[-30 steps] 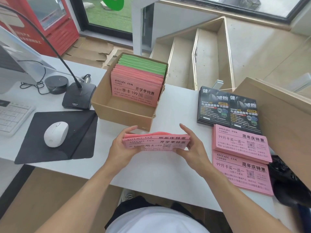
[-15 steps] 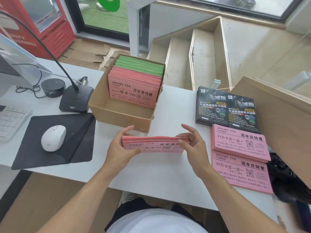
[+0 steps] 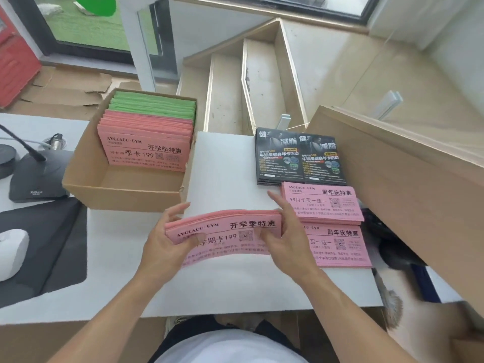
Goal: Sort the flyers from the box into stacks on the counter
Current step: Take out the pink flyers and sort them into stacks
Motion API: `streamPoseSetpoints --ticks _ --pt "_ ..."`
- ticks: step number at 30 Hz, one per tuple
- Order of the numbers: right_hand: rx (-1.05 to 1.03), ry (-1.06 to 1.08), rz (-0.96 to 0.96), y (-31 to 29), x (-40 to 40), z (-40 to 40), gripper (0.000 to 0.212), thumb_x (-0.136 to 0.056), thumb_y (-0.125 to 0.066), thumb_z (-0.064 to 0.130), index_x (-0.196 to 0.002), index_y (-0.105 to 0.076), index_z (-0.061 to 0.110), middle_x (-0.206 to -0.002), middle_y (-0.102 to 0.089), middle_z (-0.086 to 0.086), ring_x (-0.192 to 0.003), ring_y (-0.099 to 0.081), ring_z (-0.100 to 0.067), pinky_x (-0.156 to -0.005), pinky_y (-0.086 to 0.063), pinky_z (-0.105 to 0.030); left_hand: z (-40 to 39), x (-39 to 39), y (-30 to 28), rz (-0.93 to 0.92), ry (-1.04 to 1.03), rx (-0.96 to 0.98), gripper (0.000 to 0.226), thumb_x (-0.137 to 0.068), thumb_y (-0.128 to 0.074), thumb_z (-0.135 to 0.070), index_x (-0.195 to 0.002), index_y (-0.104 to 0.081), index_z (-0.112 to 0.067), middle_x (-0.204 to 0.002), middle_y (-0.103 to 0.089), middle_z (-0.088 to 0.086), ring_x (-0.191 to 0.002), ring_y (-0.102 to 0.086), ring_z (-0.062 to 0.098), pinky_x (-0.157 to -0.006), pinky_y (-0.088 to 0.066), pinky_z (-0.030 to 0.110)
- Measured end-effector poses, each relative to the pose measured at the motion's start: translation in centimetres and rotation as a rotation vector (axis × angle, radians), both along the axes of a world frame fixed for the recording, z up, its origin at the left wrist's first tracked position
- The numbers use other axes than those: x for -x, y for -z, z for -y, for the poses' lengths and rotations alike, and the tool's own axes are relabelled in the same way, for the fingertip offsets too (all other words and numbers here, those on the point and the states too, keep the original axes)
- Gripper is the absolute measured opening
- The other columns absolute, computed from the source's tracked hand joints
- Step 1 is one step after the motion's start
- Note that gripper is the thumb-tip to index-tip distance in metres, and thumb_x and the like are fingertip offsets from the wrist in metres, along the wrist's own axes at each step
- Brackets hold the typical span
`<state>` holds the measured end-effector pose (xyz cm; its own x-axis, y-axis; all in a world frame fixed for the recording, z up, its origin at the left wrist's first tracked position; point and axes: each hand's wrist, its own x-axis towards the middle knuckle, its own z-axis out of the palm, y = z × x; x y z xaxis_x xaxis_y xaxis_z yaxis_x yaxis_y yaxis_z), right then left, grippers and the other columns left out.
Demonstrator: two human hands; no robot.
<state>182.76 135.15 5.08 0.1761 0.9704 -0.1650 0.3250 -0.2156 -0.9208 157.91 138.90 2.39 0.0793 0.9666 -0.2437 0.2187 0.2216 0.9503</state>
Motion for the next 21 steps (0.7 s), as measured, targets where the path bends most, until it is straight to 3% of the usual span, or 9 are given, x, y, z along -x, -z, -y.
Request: streamPoseSetpoints --ticks 5,7,9,11,13,15,18,19,21 --pt "0.028 0.226 0.104 -1.6 -7.9 3.9 0.072 -0.096 -0.065 0.004 -0.144 -0.036 0.049 -0.134 -0.057 0.016 -0.116 -0.057 0.008 -0.071 -0.051 -0.006 -0.1 -9.4 0.8 0.067 0.252 0.141 0.067 -0.092 -0.072 -0.007 -0.139 -0.041 -0.044 -0.111 -0.074 -0.003 -0.103 -0.071 0.011 -0.095 -0.058 0.039" --pt "0.043 0.300 0.188 -1.7 -10.8 5.1 0.071 -0.096 -0.065 0.003 -0.144 -0.035 0.046 -0.128 -0.059 0.018 -0.119 -0.056 0.002 -0.072 -0.049 -0.007 0.5 -13.1 1.1 0.077 0.276 0.168 0.068 -0.094 -0.069 -0.008 -0.145 -0.037 -0.040 -0.111 -0.074 -0.007 -0.103 -0.071 0.010 -0.082 -0.061 0.026" --pt "0.074 0.337 0.251 -1.7 -13.2 5.7 0.069 -0.096 -0.063 0.001 -0.145 -0.036 0.042 -0.113 -0.059 0.025 -0.107 -0.060 0.002 -0.065 -0.047 -0.007 1.0 -16.0 1.4 0.034 0.266 0.156 0.070 -0.094 -0.070 -0.010 -0.148 -0.035 -0.036 -0.108 -0.071 -0.006 -0.098 -0.070 0.009 -0.066 -0.058 0.016" --pt "0.111 0.342 0.315 -0.9 -14.7 5.6 0.071 -0.096 -0.060 -0.003 -0.141 -0.034 0.046 -0.104 -0.058 0.027 -0.092 -0.057 0.011 -0.058 -0.045 -0.004 1.2 -18.2 2.0 -0.024 0.253 0.149 0.072 -0.094 -0.069 -0.009 -0.151 -0.032 -0.033 -0.106 -0.068 -0.004 -0.093 -0.069 0.008 -0.058 -0.054 0.012" --pt "0.135 0.322 0.404 0.3 -15.7 5.0 0.075 -0.095 -0.056 -0.003 -0.144 -0.033 0.049 -0.109 -0.061 0.021 -0.088 -0.057 0.012 -0.059 -0.047 -0.008 1.1 -19.7 2.7 -0.071 0.245 0.158 0.075 -0.094 -0.068 -0.009 -0.154 -0.029 -0.032 -0.107 -0.066 -0.003 -0.092 -0.068 0.006 -0.056 -0.052 0.012" --pt "0.128 0.292 0.503 1.9 -16.5 4.4 0.078 -0.093 -0.054 -0.002 -0.150 -0.030 0.046 -0.121 -0.059 0.014 -0.087 -0.060 0.004 -0.062 -0.047 -0.014 1.0 -20.6 3.4 -0.108 0.239 0.163 0.076 -0.095 -0.067 -0.011 -0.156 -0.026 -0.032 -0.106 -0.065 -0.004 -0.092 -0.067 0.006 -0.060 -0.050 0.013" --pt "0.146 0.253 0.641 3.4 -16.9 4.0 0.077 -0.094 -0.052 -0.001 -0.158 -0.023 0.032 -0.124 -0.044 0.011 -0.077 -0.054 -0.003 -0.055 -0.041 -0.017 1.0 -21.4 3.5 -0.152 0.215 0.148 0.079 -0.095 -0.067 -0.013 -0.157 -0.023 -0.031 -0.106 -0.063 -0.007 -0.091 -0.067 0.007 -0.070 -0.054 0.022" --pt "0.135 0.252 0.684 3.7 -16.9 4.0 0.077 -0.094 -0.054 0.000 -0.158 -0.022 0.030 -0.125 -0.041 0.008 -0.079 -0.055 -0.007 -0.056 -0.044 -0.019 1.1 -21.5 3.4 -0.167 0.205 0.133 0.080 -0.094 -0.068 -0.013 -0.158 -0.022 -0.030 -0.108 -0.062 -0.008 -0.090 -0.066 0.005 -0.072 -0.054 0.023" --pt "0.091 0.259 0.754 4.3 -17.0 4.3 0.076 -0.092 -0.061 0.004 -0.155 -0.025 0.028 -0.132 -0.037 0.003 -0.101 -0.056 -0.013 -0.073 -0.056 -0.026 1.4 -21.7 3.2 -0.182 0.183 0.122 0.087 -0.091 -0.073 -0.013 -0.158 -0.020 -0.028 -0.121 -0.060 -0.006 -0.091 -0.065 0.003 -0.076 -0.054 0.025"
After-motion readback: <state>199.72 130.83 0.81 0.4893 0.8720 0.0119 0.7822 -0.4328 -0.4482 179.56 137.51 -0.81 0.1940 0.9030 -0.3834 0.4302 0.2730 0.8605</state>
